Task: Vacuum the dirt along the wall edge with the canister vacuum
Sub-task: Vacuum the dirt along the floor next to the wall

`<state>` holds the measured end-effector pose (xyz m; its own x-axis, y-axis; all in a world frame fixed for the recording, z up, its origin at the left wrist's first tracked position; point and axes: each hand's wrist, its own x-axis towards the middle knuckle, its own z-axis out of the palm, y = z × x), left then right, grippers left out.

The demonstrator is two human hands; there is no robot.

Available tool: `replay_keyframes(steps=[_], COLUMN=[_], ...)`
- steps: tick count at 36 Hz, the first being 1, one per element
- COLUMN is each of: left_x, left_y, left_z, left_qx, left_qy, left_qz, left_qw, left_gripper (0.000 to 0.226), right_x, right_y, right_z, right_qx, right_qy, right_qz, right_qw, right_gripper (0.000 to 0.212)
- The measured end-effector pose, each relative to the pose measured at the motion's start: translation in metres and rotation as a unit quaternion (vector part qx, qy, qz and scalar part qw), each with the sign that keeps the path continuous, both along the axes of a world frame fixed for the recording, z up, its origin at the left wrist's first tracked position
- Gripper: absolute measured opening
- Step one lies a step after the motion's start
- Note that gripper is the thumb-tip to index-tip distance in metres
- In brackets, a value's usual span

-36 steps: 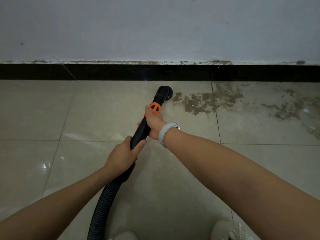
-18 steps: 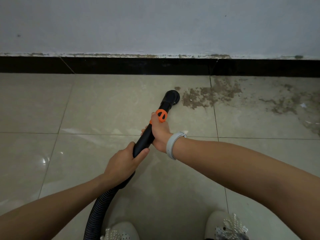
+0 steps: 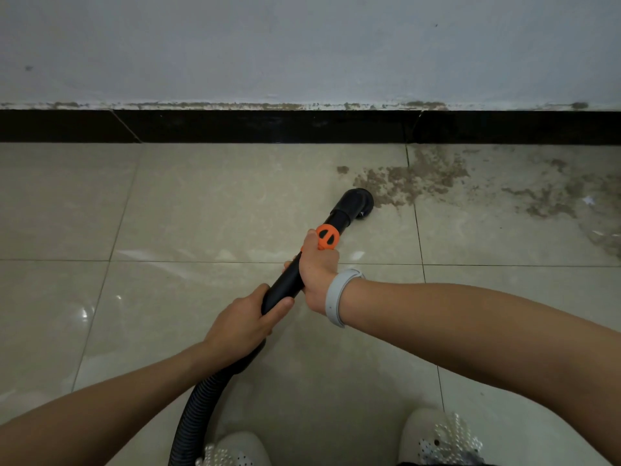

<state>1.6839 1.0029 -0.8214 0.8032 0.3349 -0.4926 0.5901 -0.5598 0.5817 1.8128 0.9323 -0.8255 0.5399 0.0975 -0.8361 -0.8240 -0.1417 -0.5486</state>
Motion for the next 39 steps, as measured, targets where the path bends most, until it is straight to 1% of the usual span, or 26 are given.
replay_keyframes(steps=[2, 6, 10, 15, 18, 21, 23, 28, 33, 39], left_x=[0.004, 0.015, 0.024, 0.028, 0.031, 0.035, 0.039, 0.053, 0.065, 0.074], left_y=[0.004, 0.007, 0.007, 0.010, 0.013, 0.015, 0.018, 0.029, 0.033, 0.028], left_z=[-0.002, -0.006, -0.010, -0.013, -0.014, -0.015, -0.015, -0.014, -0.015, -0.013], left_qx=[0.001, 0.001, 0.012, 0.018, 0.017, 0.013, 0.002, -0.020, -0.031, -0.030], left_qy=[-0.008, -0.028, -0.044, -0.060, -0.064, -0.072, -0.073, -0.074, -0.071, -0.067], left_qz=[0.006, 0.032, 0.066, 0.096, 0.112, 0.124, 0.128, 0.115, 0.096, 0.074], left_qw=[1.000, 0.999, 0.997, 0.993, 0.991, 0.990, 0.989, 0.990, 0.992, 0.995], left_gripper=[0.038, 0.038, 0.036, 0.037, 0.037, 0.037, 0.037, 0.038, 0.040, 0.041], right_x=[0.004, 0.017, 0.032, 0.042, 0.048, 0.052, 0.056, 0.066, 0.075, 0.083], right_y=[0.004, 0.013, 0.019, 0.030, 0.037, 0.044, 0.049, 0.056, 0.052, 0.039], right_z=[0.001, 0.003, 0.008, 0.010, 0.009, 0.013, 0.014, 0.015, 0.017, 0.018], right_qx=[0.005, 0.002, 0.038, 0.049, 0.055, 0.057, 0.056, 0.053, 0.047, 0.061], right_qy=[-0.003, -0.011, 0.010, 0.014, 0.021, 0.016, 0.008, 0.001, -0.011, -0.001], right_qz=[-0.001, 0.018, 0.021, 0.049, 0.064, 0.075, 0.078, 0.077, 0.075, 0.047], right_qw=[1.000, 1.000, 0.999, 0.998, 0.996, 0.995, 0.995, 0.996, 0.996, 0.997], right_gripper=[0.037, 0.047, 0.047, 0.051, 0.046, 0.053, 0.052, 0.039, 0.046, 0.038])
